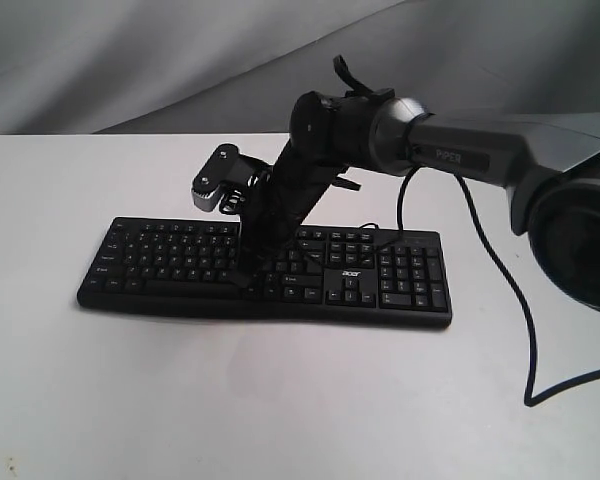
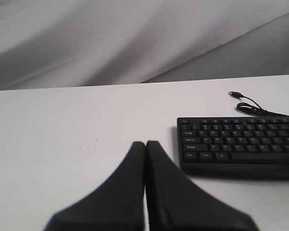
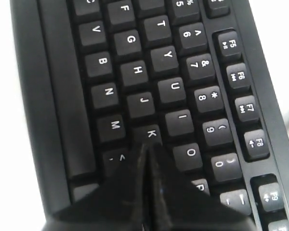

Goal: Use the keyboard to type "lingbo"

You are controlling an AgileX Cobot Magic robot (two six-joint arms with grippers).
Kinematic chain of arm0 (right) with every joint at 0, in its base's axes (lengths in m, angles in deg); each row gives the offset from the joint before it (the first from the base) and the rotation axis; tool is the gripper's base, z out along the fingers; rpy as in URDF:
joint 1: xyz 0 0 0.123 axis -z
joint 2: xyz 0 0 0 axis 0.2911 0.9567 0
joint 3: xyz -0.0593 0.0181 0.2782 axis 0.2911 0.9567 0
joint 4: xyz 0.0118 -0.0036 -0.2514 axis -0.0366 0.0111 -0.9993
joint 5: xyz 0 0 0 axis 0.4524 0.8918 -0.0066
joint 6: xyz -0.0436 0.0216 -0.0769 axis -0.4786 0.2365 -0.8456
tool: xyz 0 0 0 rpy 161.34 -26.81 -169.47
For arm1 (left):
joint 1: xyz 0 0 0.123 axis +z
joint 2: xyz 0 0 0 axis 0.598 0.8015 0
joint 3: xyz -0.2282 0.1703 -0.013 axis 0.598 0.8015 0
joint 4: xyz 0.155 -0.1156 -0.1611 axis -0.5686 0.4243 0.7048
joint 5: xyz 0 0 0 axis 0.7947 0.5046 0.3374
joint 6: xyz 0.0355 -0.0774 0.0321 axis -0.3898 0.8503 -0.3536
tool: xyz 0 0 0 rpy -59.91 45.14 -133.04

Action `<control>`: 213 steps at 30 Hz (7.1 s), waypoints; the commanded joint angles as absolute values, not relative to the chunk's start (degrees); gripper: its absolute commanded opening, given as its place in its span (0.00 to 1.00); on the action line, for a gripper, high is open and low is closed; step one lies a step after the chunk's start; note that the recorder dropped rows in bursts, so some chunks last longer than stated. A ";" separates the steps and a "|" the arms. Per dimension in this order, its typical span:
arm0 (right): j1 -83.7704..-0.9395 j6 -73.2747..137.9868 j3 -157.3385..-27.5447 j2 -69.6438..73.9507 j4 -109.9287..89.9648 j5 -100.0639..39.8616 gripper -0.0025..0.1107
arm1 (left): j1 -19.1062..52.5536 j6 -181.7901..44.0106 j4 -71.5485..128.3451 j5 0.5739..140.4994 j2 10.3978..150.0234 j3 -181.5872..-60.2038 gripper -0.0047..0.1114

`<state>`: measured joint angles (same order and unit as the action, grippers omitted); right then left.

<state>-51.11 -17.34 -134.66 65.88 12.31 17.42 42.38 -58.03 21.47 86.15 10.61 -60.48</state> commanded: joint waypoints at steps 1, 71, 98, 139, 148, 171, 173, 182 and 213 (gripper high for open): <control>-50.71 -18.06 -134.64 66.18 12.07 17.00 0.02 | 42.44 -57.91 21.68 85.74 10.40 -60.20 0.04; -51.55 -19.82 -137.03 68.10 12.88 9.25 0.02 | 42.44 -57.91 21.68 85.74 10.40 -60.20 0.04; -55.30 -22.41 -136.93 67.94 16.11 12.15 0.02 | 42.44 -57.91 21.68 85.74 10.40 -60.20 0.04; -55.30 -21.71 -151.89 74.99 16.73 18.15 0.02 | 42.44 -57.91 21.68 85.74 10.40 -60.20 0.04; -55.30 -21.81 -152.04 76.58 17.60 18.20 0.02 | 42.44 -57.91 21.68 85.74 10.40 -60.20 0.04; -55.79 -19.98 -152.02 74.44 15.21 24.46 0.02 | 42.44 -57.91 21.68 85.74 10.40 -60.20 0.04; -55.79 -19.83 -152.02 74.72 15.21 24.46 0.02 | 42.44 -57.91 21.68 85.74 10.40 -60.20 0.04; -55.79 -19.83 -152.02 74.95 15.04 24.46 0.02 | 42.44 -57.91 21.68 85.74 10.40 -60.20 0.04; -51.48 -13.73 -152.02 71.41 6.14 27.55 0.02 | 42.44 -57.91 21.68 85.74 10.40 -60.20 0.04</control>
<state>-51.90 -14.48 -151.92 71.93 6.43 26.92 42.38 -58.03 21.47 86.15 10.61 -60.48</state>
